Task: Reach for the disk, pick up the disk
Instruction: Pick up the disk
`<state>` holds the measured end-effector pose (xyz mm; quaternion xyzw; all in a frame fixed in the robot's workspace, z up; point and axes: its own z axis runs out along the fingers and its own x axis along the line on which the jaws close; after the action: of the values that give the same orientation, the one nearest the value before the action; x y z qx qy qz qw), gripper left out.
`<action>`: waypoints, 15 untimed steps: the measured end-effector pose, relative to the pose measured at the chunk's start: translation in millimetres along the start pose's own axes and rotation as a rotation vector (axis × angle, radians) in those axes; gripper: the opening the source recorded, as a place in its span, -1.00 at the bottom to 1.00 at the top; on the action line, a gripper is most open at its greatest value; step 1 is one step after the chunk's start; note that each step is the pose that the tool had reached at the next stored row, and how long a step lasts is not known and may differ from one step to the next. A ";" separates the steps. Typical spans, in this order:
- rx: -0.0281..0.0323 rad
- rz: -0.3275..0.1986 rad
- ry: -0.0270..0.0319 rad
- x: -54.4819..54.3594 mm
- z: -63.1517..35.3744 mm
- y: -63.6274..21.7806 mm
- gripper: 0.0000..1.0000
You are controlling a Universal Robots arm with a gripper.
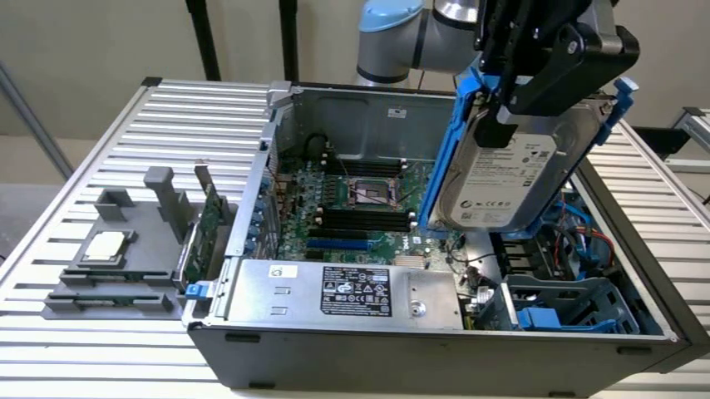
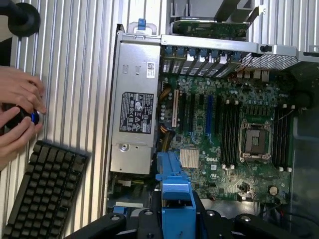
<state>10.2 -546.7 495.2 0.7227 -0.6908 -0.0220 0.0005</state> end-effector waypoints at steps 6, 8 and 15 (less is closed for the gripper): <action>0.0001 0.000 -0.0034 12.7 -0.8 -13.1 -0.35; 0.0002 0.000 -0.0049 16.2 -1.1 -19.0 -0.35; 0.0004 0.000 -0.0106 27.2 -2.2 -42.7 -0.35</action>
<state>54.1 -571.9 495.2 0.7227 -0.6907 -0.0257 -0.0034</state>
